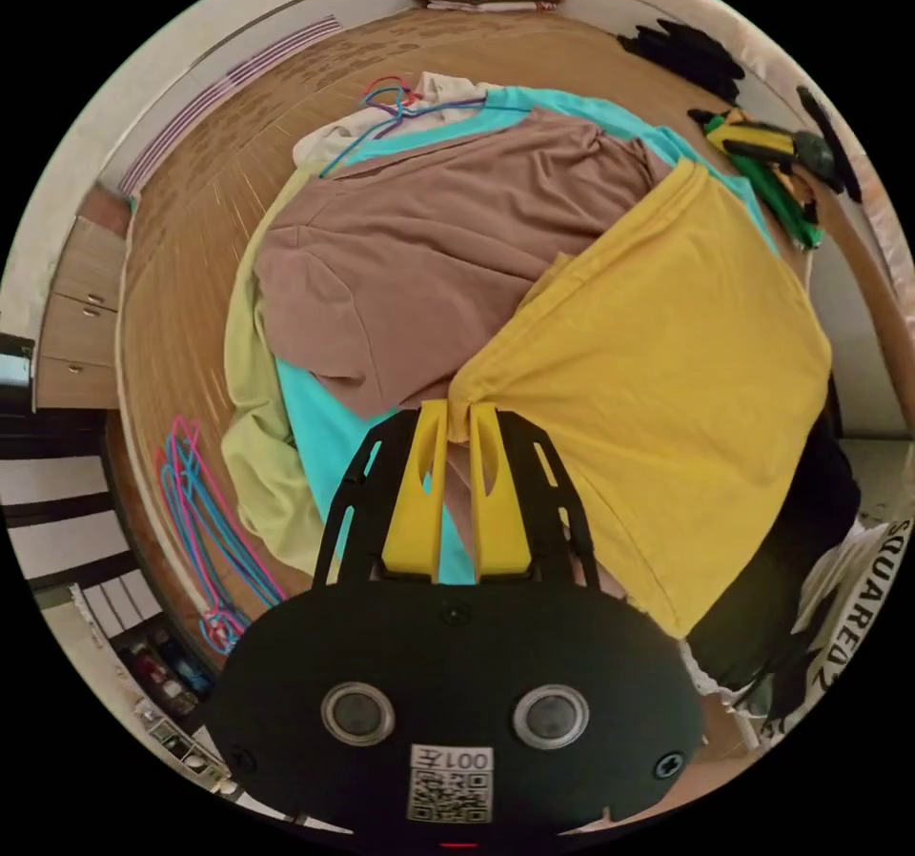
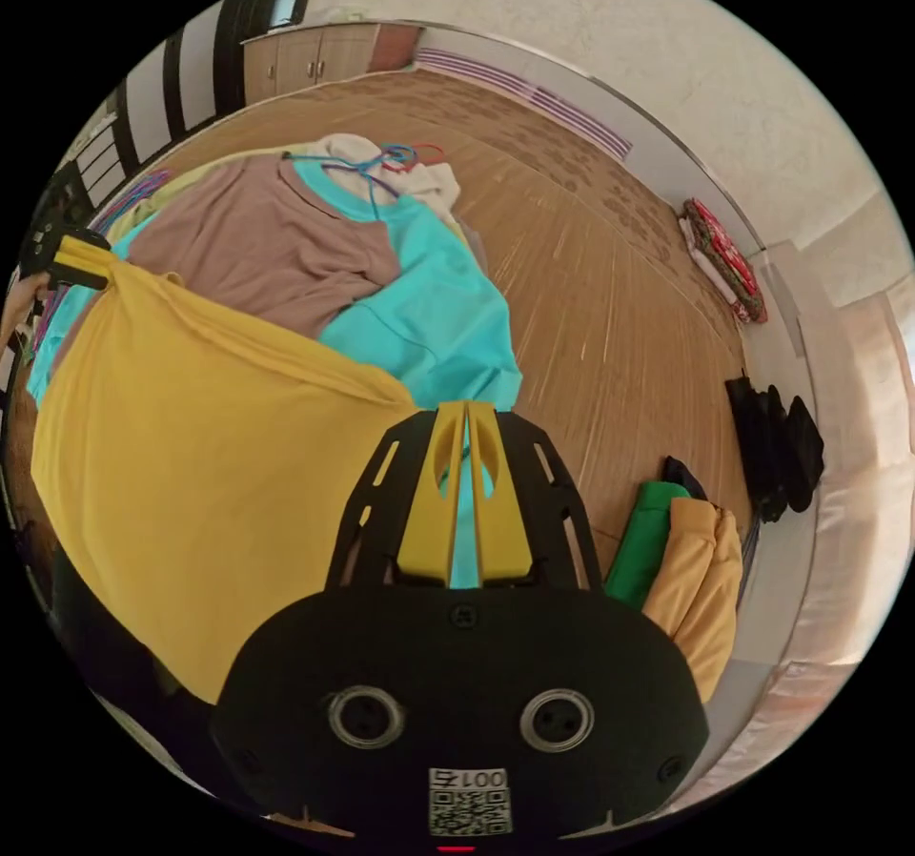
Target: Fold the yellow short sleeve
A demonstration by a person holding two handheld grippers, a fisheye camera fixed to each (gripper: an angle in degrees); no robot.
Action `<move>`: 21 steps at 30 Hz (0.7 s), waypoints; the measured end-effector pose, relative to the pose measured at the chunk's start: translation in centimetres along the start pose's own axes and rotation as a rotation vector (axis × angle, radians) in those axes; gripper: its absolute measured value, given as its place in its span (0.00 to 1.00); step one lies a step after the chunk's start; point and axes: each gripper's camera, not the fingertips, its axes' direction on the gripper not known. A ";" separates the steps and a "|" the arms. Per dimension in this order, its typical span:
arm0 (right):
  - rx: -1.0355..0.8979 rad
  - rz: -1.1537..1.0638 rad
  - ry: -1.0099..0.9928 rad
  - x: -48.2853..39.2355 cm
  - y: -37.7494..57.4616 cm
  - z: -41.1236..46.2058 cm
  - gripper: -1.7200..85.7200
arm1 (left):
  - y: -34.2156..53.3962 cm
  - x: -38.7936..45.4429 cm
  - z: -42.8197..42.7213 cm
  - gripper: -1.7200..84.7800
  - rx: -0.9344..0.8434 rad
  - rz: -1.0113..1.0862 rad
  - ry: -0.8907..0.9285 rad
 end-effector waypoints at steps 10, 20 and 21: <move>0.154 -0.063 -0.181 1.0 1.9 -0.3 0.03 | -1.4 -8.4 -5.4 0.01 0.066 -0.136 -0.042; 0.107 -0.258 -0.151 -3.6 -4.9 4.7 0.11 | -9.2 -3.6 -4.7 0.10 0.164 0.122 -0.223; 0.112 -0.260 -0.162 -3.3 -5.5 5.2 0.11 | -10.4 -3.9 -4.2 0.10 0.148 0.154 -0.206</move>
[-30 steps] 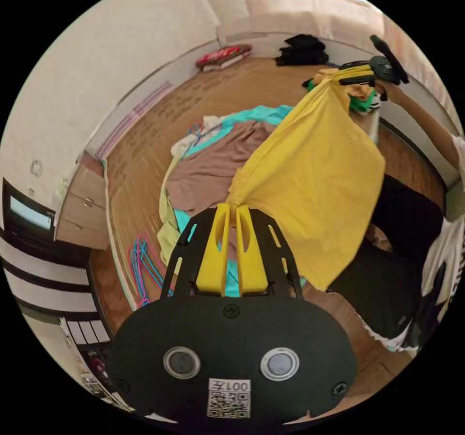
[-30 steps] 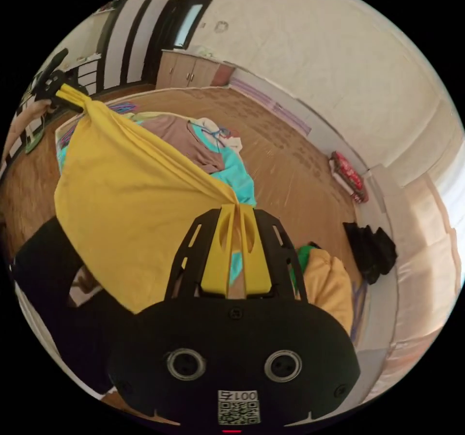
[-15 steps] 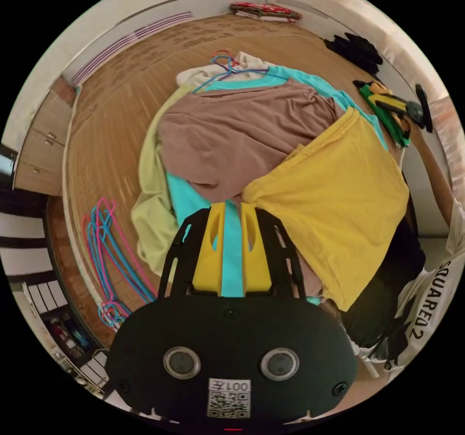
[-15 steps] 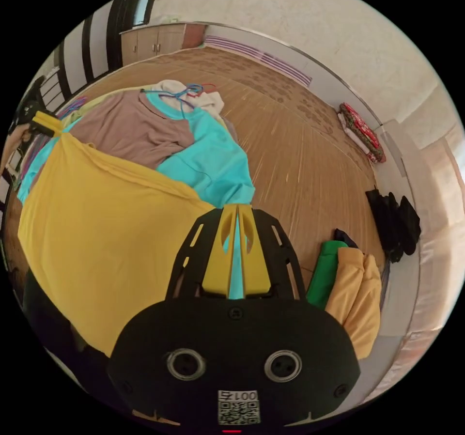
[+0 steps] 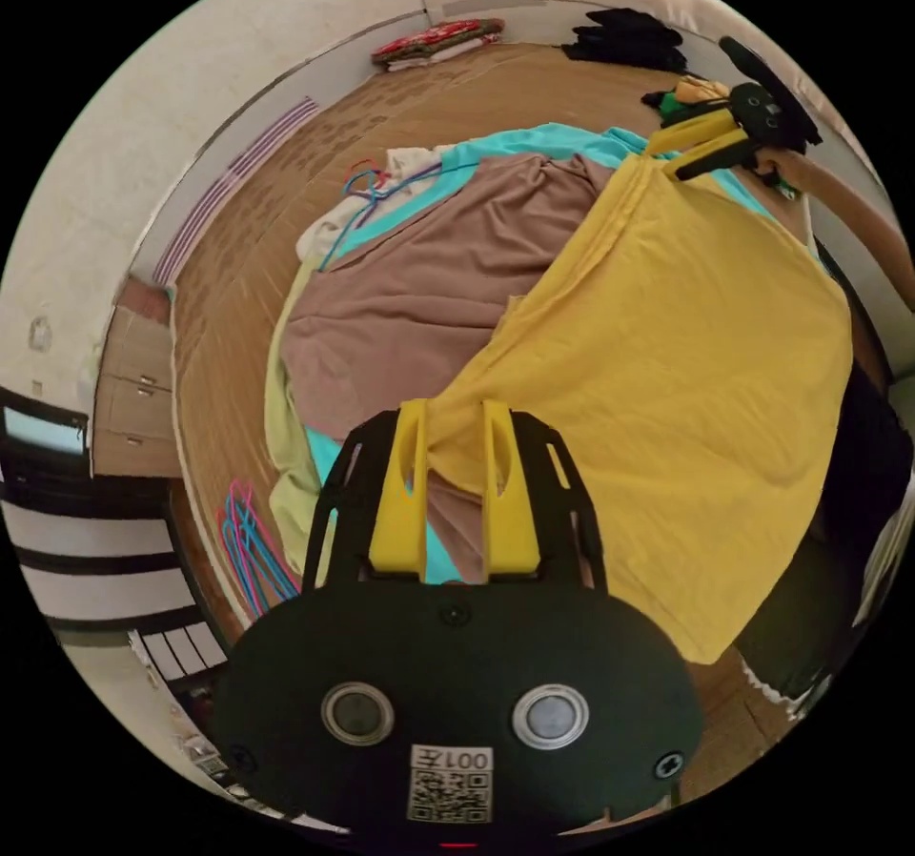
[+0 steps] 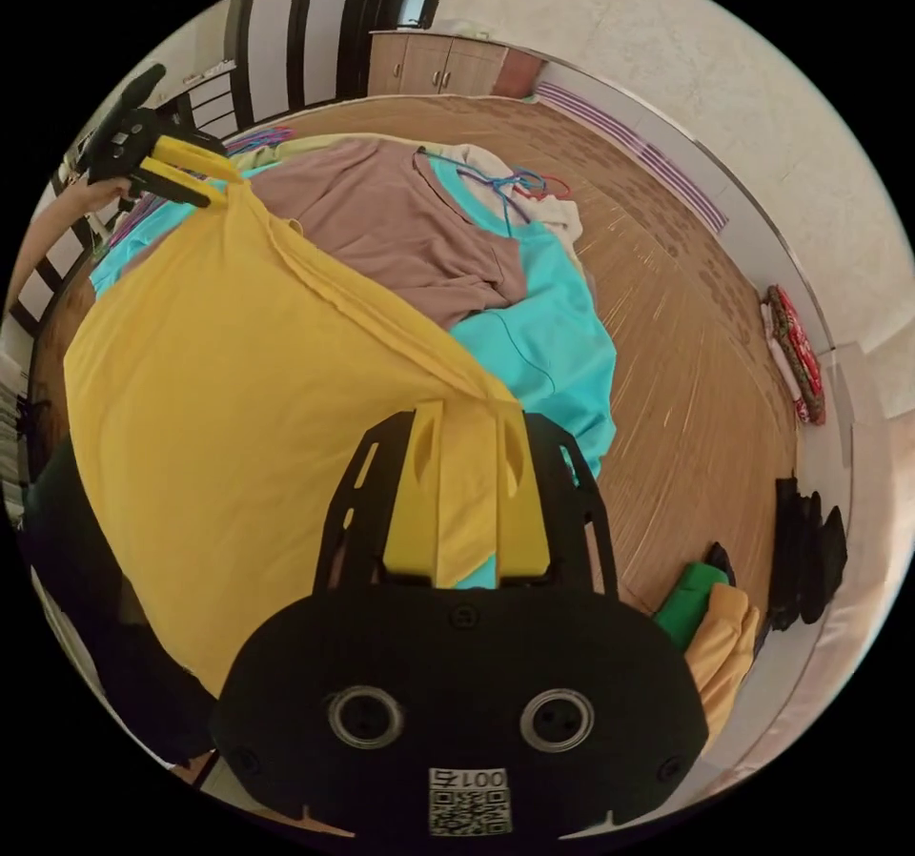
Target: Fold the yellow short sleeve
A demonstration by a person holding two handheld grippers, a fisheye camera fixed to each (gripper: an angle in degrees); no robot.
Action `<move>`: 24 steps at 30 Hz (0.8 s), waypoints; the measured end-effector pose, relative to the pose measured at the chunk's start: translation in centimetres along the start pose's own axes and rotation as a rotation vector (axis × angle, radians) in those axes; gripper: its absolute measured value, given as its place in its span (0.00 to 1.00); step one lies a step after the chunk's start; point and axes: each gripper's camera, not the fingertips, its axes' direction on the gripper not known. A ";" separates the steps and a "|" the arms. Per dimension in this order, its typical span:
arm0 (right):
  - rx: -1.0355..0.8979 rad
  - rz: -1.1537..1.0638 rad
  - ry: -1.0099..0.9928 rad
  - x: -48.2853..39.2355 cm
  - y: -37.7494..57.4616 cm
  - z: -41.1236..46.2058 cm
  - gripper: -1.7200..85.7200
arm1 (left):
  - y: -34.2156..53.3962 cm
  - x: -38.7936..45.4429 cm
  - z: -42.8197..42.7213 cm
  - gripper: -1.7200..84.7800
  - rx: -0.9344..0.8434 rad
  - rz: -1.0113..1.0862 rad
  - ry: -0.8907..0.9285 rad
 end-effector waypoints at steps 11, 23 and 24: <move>0.047 -0.036 -0.186 6.1 -2.6 1.5 0.04 | -4.5 -7.4 2.2 0.04 -0.068 0.164 0.236; -0.024 -0.048 -0.042 6.0 -4.1 3.7 0.08 | -2.3 -15.5 3.7 0.07 -0.025 -0.008 0.476; -0.016 -0.049 -0.039 6.0 -3.8 3.4 0.09 | -1.9 -15.8 3.7 0.07 -0.021 -0.013 0.472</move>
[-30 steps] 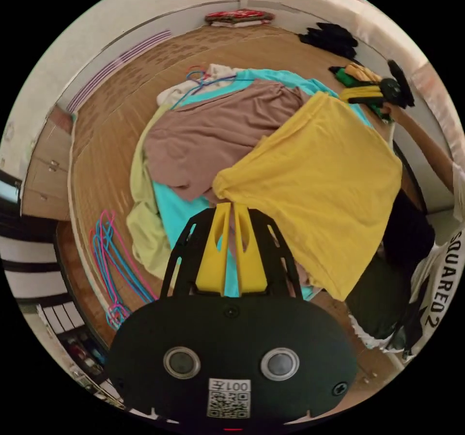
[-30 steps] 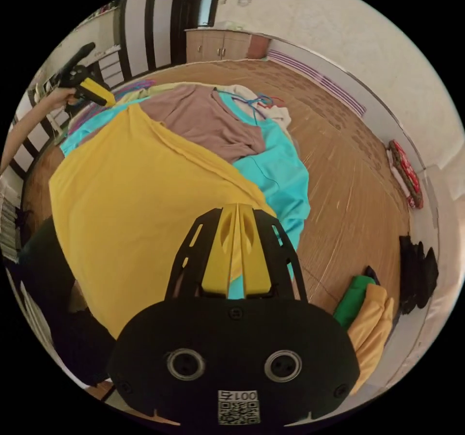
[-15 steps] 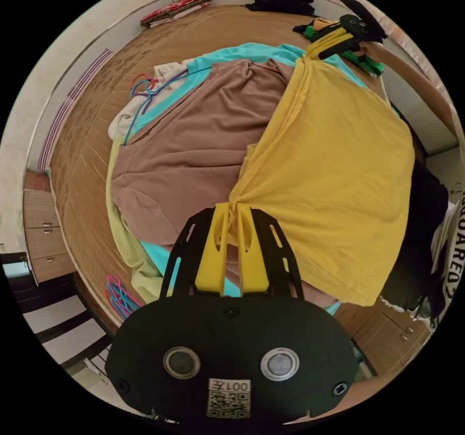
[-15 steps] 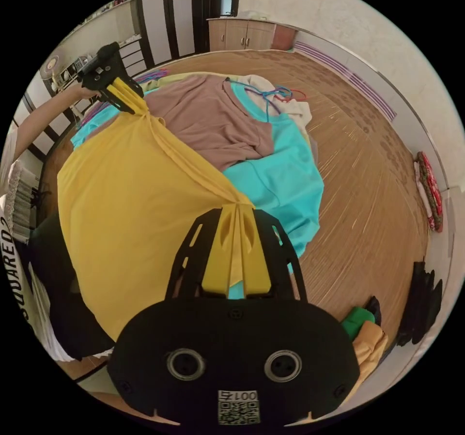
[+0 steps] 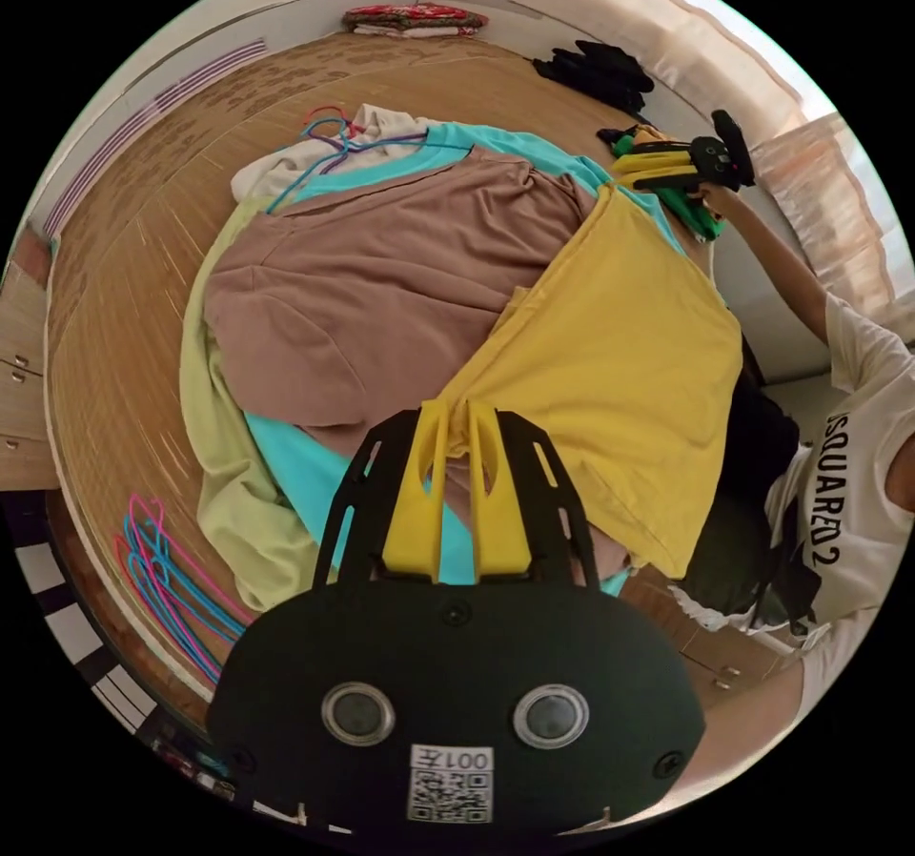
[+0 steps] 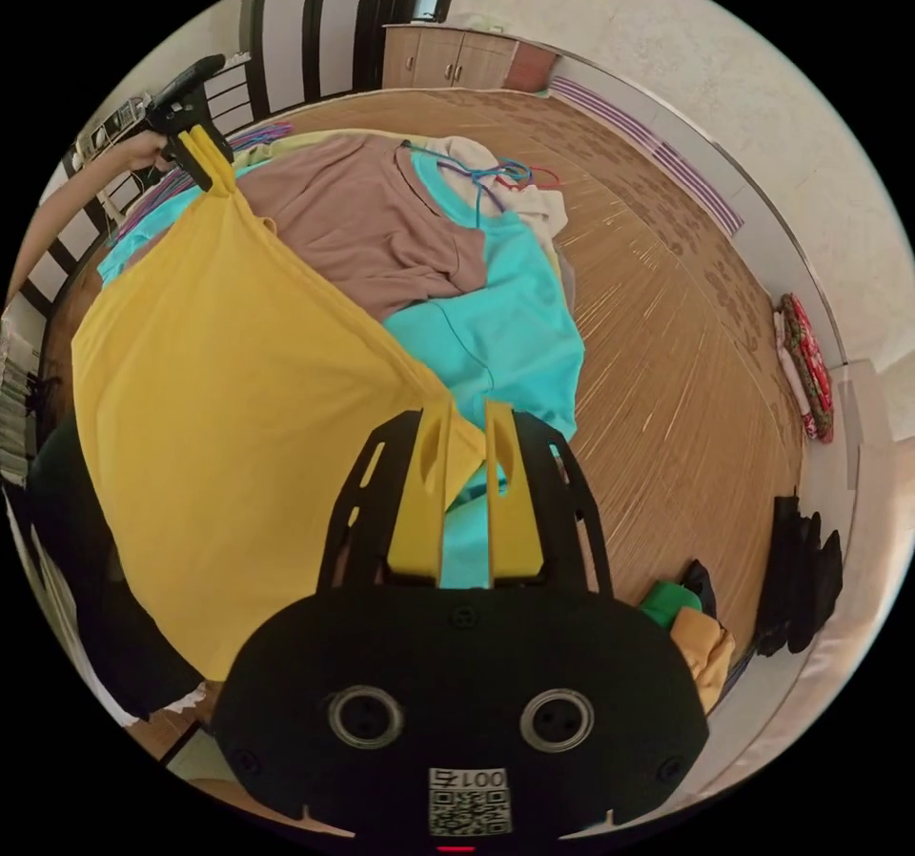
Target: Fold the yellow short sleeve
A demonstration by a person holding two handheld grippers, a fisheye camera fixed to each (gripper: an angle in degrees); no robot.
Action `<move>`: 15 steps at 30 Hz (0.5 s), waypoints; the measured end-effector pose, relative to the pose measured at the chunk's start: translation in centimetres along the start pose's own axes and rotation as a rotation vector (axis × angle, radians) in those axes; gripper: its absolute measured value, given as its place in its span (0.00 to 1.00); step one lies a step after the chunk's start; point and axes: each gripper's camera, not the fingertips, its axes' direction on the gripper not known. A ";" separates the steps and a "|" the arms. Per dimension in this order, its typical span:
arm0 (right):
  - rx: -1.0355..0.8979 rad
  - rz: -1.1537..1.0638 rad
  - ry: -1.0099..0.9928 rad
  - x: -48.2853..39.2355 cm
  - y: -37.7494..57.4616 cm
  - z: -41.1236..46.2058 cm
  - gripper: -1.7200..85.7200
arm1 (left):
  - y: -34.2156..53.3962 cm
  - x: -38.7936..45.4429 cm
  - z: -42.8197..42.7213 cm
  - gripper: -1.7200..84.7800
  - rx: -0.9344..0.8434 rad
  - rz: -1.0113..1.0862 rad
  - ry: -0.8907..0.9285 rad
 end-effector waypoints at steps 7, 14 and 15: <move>-0.044 0.049 -0.098 0.6 1.2 1.2 0.11 | 1.6 -0.9 -1.2 0.02 0.069 -0.094 -0.129; -0.039 0.124 -0.059 -0.6 1.1 2.3 0.03 | 2.7 0.9 0.9 0.04 0.016 -0.005 -0.052; -0.018 0.130 -0.010 -0.9 1.3 1.7 0.03 | 2.9 1.4 1.4 0.02 0.002 0.014 -0.092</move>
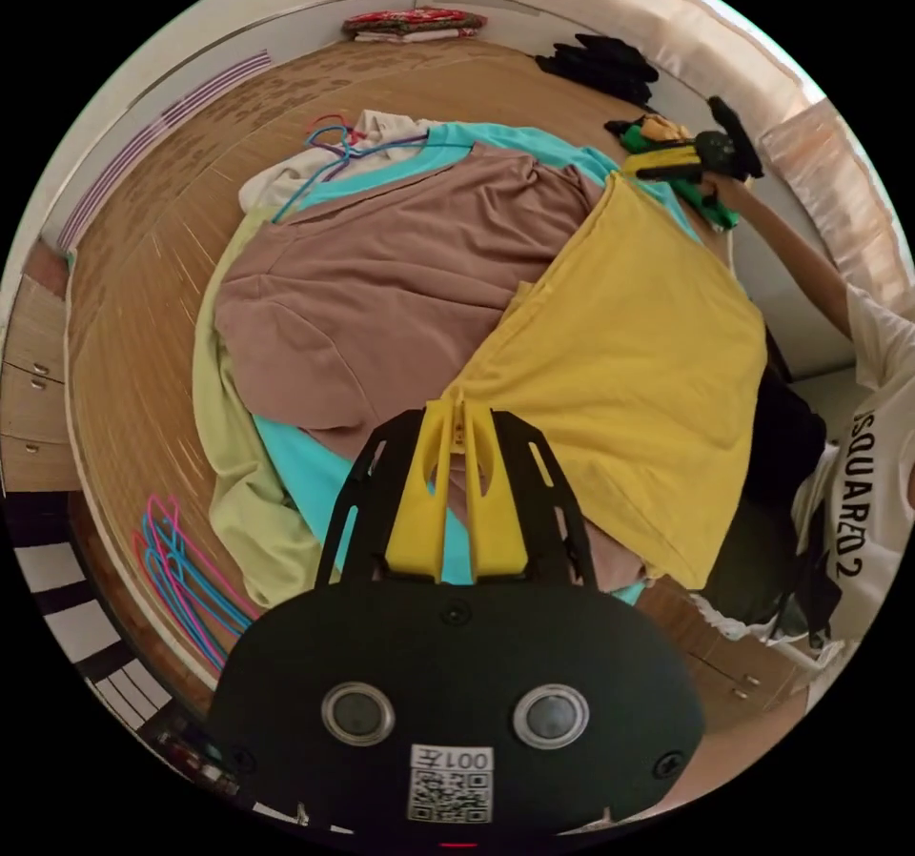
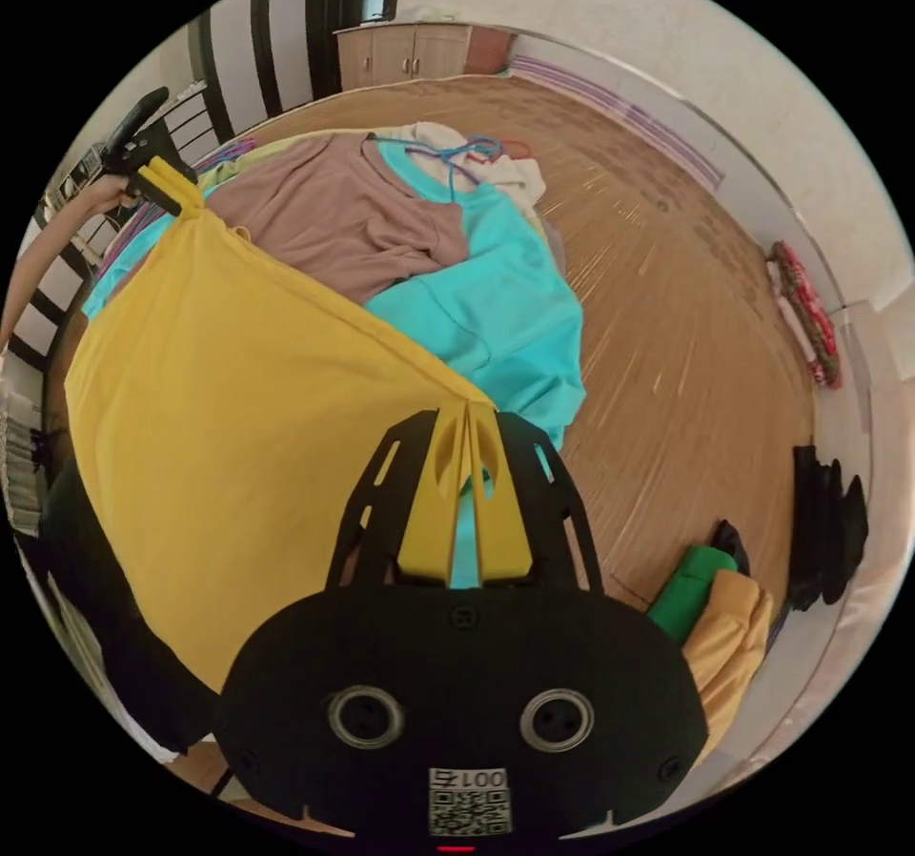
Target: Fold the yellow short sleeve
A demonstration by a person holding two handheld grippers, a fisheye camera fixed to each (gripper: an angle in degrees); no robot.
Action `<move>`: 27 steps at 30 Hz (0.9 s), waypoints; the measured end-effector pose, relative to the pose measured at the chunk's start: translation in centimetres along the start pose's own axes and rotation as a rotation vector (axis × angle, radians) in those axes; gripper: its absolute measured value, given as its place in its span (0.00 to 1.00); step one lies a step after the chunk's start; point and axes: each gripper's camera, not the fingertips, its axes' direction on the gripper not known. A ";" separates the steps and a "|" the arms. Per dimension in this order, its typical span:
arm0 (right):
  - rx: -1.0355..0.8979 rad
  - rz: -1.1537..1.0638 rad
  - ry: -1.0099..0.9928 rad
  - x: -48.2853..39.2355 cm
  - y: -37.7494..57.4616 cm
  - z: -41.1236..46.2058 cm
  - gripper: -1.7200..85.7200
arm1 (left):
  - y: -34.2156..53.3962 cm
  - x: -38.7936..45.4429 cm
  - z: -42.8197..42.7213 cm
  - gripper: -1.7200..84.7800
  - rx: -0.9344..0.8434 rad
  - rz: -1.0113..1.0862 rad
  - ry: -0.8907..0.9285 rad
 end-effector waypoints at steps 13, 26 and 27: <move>-0.021 0.141 0.090 0.2 5.3 -1.6 0.06 | 6.2 2.5 0.3 0.11 0.058 -0.206 -0.152; -0.037 0.076 -0.286 -11.4 25.3 -6.6 0.17 | 27.6 19.9 1.8 0.09 0.253 -0.155 0.183; -0.009 0.101 -0.294 -11.7 26.3 -6.4 0.18 | 28.2 21.4 3.0 0.09 0.250 -0.167 0.173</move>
